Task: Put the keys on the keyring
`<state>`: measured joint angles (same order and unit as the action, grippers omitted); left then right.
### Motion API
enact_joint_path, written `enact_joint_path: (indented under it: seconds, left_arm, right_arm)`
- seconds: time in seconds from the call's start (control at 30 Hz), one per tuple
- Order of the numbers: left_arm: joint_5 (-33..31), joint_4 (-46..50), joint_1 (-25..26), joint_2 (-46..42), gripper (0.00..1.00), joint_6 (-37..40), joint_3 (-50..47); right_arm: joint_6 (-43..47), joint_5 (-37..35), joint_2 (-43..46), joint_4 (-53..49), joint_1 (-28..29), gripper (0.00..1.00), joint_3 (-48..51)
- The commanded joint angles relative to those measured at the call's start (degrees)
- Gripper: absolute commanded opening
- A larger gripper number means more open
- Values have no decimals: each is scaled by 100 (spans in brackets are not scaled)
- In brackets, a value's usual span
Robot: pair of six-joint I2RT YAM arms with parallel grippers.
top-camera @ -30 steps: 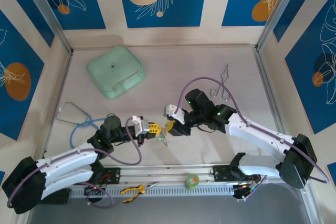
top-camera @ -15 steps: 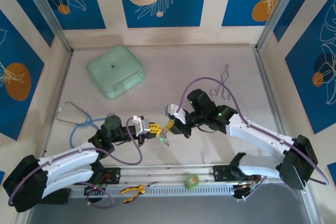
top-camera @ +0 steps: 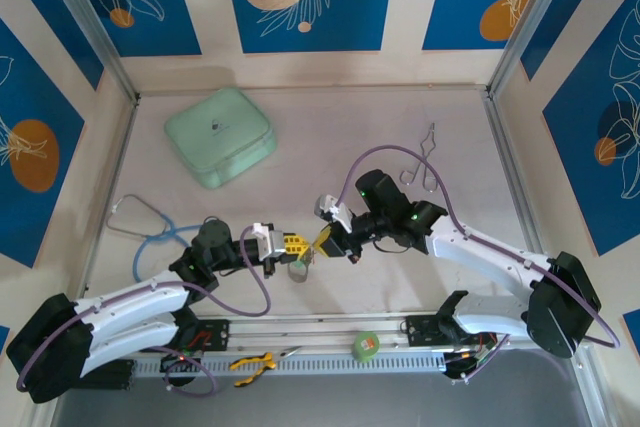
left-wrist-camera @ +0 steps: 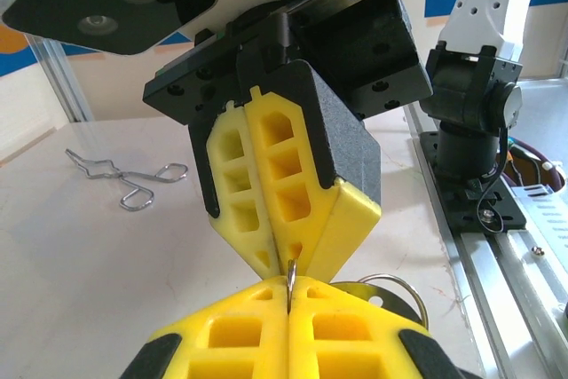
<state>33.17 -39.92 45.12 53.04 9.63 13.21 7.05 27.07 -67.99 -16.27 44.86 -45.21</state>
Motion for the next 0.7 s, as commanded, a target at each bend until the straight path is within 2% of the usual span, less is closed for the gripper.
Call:
enact_joint_path:
  seconds: [0.0, 0.13, 0.17, 0.23, 0.3, 0.47, 0.67]
  left_arm:
    - [15, -579, 16, -93, 0, 112, 64]
    - [-104, -1035, 19, -30, 0, -232, -79]
    - [-130, -1167, 16, -6, 0, -340, -114]
    - [-167, -1397, 21, 61, 0, -566, -176]
    - [-138, -1544, 10, 151, 0, -827, -204]
    - [-74, -1915, 19, 384, 0, -1218, -316]
    - [90, -2111, 16, 609, 0, -1366, -303]
  right_arm:
    - [-124, 126, 6, -16, -29, 0, 79]
    - [-151, -14, 133, 134, -54, 4, 243]
    - [-184, -63, 157, 178, -58, 6, 289]
    - [-170, -181, 201, 228, -65, 19, 328]
    - [-53, -269, 334, 295, -65, 24, 370]
    - [436, -348, 915, 820, 19, 27, 657]
    - [933, -963, 1272, 863, 136, 27, 755]
